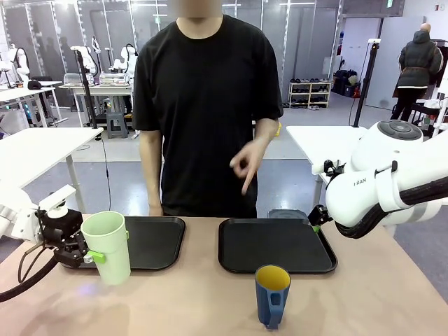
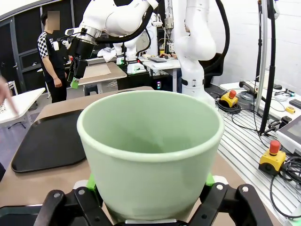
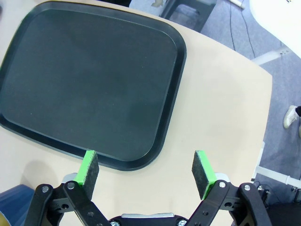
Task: Sort and store the cups by type.
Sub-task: Place the picked Reusable plastic cup into the Flat Tray indicated by the person.
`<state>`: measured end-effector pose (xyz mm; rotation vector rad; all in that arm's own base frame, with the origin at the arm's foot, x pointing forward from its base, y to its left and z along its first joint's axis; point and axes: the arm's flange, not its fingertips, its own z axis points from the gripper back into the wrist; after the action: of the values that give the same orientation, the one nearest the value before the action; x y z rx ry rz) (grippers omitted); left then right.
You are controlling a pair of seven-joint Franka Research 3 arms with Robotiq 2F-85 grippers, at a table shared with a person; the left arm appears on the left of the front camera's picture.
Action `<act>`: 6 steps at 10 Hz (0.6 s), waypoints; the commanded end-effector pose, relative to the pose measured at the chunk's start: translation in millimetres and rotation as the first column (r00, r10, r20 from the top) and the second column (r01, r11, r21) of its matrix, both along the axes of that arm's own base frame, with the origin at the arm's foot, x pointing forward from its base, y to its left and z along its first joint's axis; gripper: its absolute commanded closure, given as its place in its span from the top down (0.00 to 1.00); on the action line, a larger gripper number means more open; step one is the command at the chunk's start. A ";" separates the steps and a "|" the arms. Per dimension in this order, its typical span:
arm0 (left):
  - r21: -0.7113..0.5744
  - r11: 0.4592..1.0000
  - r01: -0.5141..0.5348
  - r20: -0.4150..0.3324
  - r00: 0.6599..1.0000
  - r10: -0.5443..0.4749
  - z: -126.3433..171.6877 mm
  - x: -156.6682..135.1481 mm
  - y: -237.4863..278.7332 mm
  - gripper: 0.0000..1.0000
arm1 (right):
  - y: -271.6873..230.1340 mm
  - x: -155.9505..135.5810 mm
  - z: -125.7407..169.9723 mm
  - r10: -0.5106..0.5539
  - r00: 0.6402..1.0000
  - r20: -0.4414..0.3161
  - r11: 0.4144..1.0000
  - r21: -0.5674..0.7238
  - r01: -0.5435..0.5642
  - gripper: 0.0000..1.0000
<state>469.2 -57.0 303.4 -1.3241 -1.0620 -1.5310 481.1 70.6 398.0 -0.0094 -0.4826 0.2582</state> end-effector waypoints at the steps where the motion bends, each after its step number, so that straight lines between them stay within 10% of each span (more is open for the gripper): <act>1: -0.005 1.000 0.018 0.006 1.000 -0.018 1.5 0.5 1.6 0.41 | -0.2 -1.1 -0.9 0.003 1.000 0.001 1.000 -0.003 -0.003 1.00; 4: -0.005 1.000 0.018 0.006 1.000 -0.018 1.5 0.5 1.6 0.41 | -0.2 -1.1 -0.9 0.003 1.000 0.001 1.000 -0.003 -0.003 1.00; 5: 0.000 1.000 0.000 0.000 1.000 0.000 0.0 0.0 0.0 0.88 | -0.2 -1.1 -0.9 0.003 1.000 0.001 1.000 -0.003 -0.003 1.00; 6: 0.027 0.999 -0.023 0.007 1.000 0.023 4.3 0.6 -5.3 0.88 | -0.2 -1.1 -0.9 0.003 1.000 0.001 1.000 -0.003 -0.003 1.00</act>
<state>469.8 -57.4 303.3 -1.3167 -1.0604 -1.5325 481.1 70.6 398.0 -0.0094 -0.4826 0.2582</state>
